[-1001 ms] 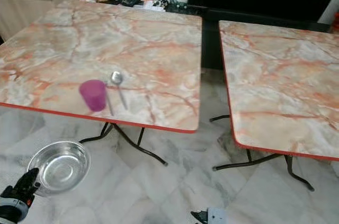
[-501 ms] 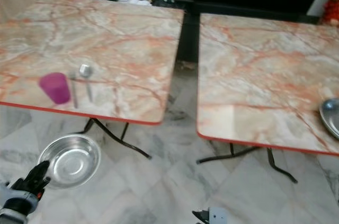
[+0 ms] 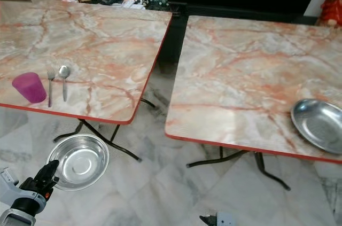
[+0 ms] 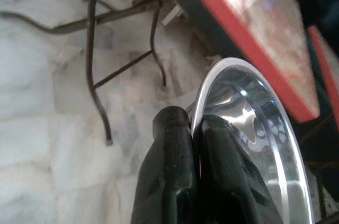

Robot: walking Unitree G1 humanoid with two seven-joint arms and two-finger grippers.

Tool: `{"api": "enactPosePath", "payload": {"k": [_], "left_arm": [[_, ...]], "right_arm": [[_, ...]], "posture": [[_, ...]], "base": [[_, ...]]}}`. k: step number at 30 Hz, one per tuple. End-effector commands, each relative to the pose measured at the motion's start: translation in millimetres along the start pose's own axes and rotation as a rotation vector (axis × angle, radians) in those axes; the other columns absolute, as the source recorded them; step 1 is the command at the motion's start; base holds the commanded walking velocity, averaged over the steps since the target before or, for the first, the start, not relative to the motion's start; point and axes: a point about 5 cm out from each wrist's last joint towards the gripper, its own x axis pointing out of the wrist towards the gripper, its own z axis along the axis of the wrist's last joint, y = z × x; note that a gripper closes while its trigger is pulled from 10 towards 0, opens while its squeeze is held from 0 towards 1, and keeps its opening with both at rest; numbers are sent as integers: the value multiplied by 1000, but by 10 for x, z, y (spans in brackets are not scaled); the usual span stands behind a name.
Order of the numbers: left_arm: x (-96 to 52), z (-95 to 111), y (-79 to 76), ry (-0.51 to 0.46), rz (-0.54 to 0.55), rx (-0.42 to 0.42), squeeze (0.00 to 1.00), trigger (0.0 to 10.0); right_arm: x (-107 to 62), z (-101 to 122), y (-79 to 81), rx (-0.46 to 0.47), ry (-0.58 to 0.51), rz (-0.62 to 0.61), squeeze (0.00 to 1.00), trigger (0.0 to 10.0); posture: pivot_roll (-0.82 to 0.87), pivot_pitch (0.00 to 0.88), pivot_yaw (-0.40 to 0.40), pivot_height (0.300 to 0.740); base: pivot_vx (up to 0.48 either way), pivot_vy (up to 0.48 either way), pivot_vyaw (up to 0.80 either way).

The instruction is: Setting the table

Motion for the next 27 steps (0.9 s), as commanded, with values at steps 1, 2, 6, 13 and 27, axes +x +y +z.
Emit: {"api": "enactPosePath", "payload": {"k": [1,2,6,13,27], "left_arm": [[-11,30,-23,-10,-13,2,0,10000],[-12,29,-26,-10,-14,2,0,10000],[-29,22,-44,-11,-18,0,0,10000],[-88,308,-259,-130,-115,-114,0,10000],[2,650,-1108,-148,-467,1,0,10000]], "right_arm": [[-17,-84,-3,9,24,-3,0,10000],[-18,-86,-3,8,25,-2,0,10000],[-20,-94,-10,6,28,-2,0,10000],[-12,-70,2,-4,30,1,0,10000],[-9,-24,-67,33,17,-30,0,10000]], "posture": [[152,145,-38,740],[152,144,-38,740],[154,140,-41,740],[175,148,-58,740],[175,163,-47,740]], "base": [[0,-289,0],[0,-292,0],[0,-290,0],[0,-291,0],[0,-269,0]]}}
